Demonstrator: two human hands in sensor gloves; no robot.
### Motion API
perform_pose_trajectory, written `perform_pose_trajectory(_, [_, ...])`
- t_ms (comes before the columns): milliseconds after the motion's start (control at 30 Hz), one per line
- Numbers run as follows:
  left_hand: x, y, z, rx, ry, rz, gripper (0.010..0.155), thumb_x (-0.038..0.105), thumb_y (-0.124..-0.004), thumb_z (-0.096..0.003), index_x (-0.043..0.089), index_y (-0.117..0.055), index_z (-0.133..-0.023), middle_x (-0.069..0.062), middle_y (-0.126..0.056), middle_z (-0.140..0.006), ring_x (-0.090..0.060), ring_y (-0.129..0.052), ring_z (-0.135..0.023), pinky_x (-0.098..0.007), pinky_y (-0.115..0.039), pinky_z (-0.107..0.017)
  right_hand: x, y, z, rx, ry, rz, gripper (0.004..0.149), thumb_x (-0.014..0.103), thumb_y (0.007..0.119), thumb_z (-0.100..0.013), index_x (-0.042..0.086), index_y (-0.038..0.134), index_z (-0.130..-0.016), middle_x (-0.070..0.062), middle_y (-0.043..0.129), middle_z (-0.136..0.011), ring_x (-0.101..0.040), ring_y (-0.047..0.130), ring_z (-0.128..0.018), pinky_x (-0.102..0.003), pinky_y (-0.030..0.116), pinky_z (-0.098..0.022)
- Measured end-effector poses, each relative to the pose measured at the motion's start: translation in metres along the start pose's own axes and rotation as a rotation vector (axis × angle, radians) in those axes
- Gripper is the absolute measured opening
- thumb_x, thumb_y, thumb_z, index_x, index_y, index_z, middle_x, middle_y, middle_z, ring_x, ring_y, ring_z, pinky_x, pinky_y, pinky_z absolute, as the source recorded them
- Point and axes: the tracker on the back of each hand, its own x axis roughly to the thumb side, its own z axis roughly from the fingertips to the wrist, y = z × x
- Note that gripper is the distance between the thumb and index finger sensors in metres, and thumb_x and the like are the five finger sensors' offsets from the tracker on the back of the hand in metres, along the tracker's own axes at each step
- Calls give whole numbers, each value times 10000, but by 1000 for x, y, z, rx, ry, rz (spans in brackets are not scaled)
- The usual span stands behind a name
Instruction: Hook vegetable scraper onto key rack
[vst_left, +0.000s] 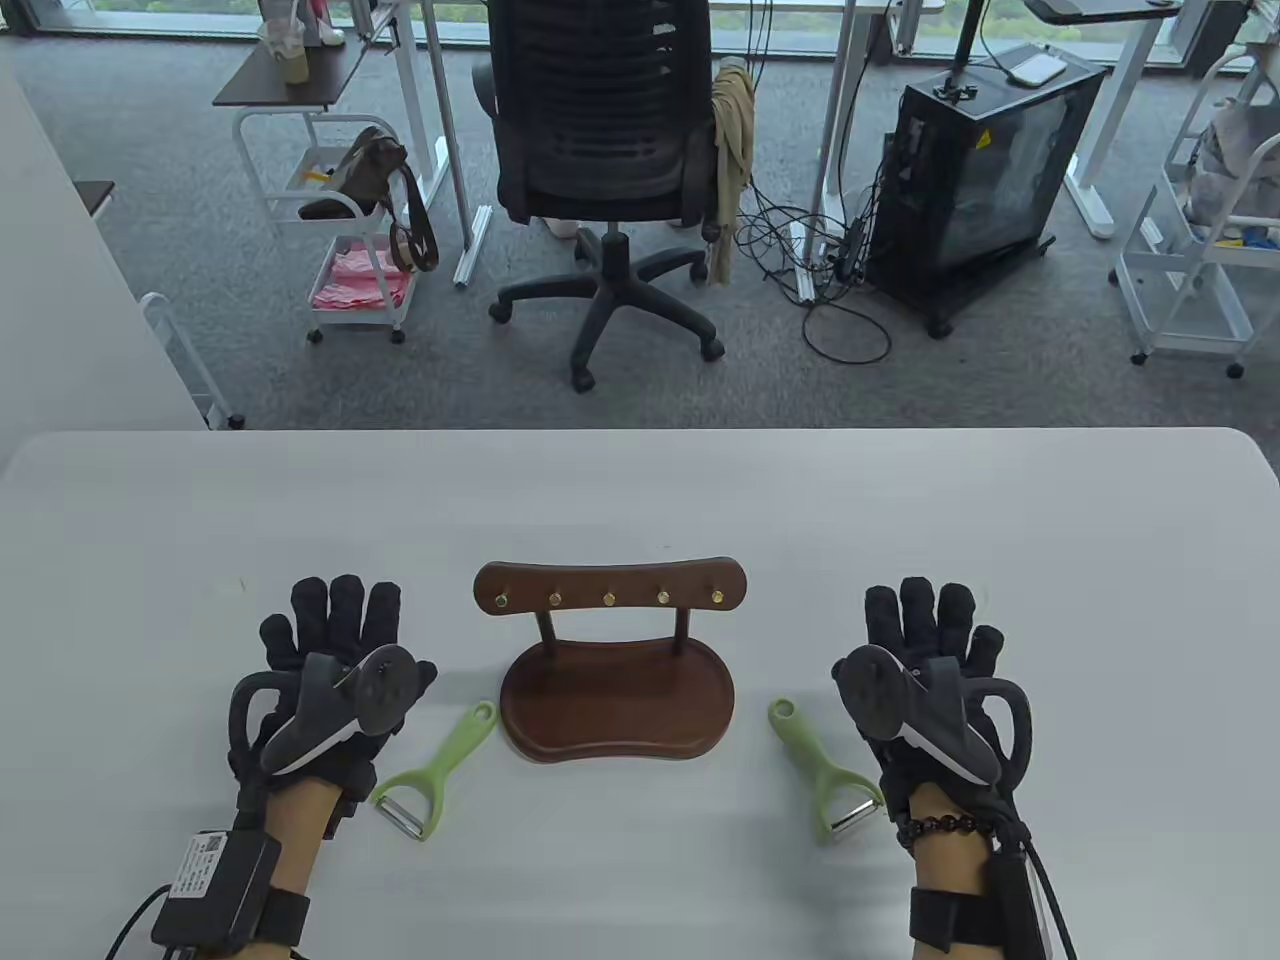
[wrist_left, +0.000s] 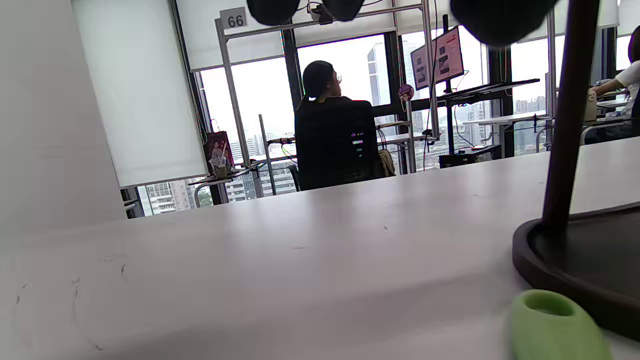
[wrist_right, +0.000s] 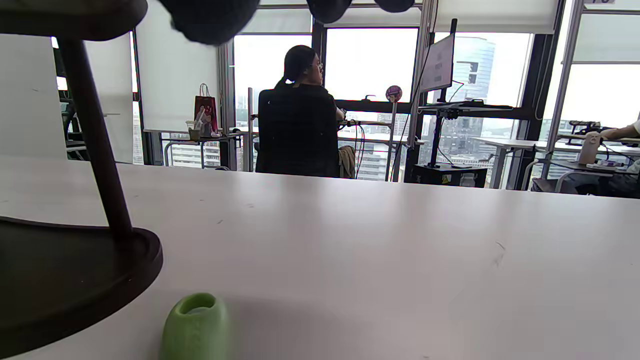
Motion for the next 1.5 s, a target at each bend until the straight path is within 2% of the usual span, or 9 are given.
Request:
perform_pose_trajectory(533, [2,2,1,37,-2,9,820,597,-601,-557,122,-359,-1180,-296,-359,-1199,-623,-319,-1078,-808,-355,-686,-1,0,1,12,6,-40,760,425,628,-582,-7,340,-1137,-361,262,-1150,-676,255,-998,-823,334,-649])
perform_pose_trajectory(1500, [8,1,2,31,-11,1,818,595,-600,-559,120,-362,-1180,-306,-364,-1196,-627,-346,-1075,-813,-363,-682,10,3,1,8,-16,-9,763,426,632,-579,-27,361,-1130,-371,312,-1147,-684,326,-999,-819,366,-652])
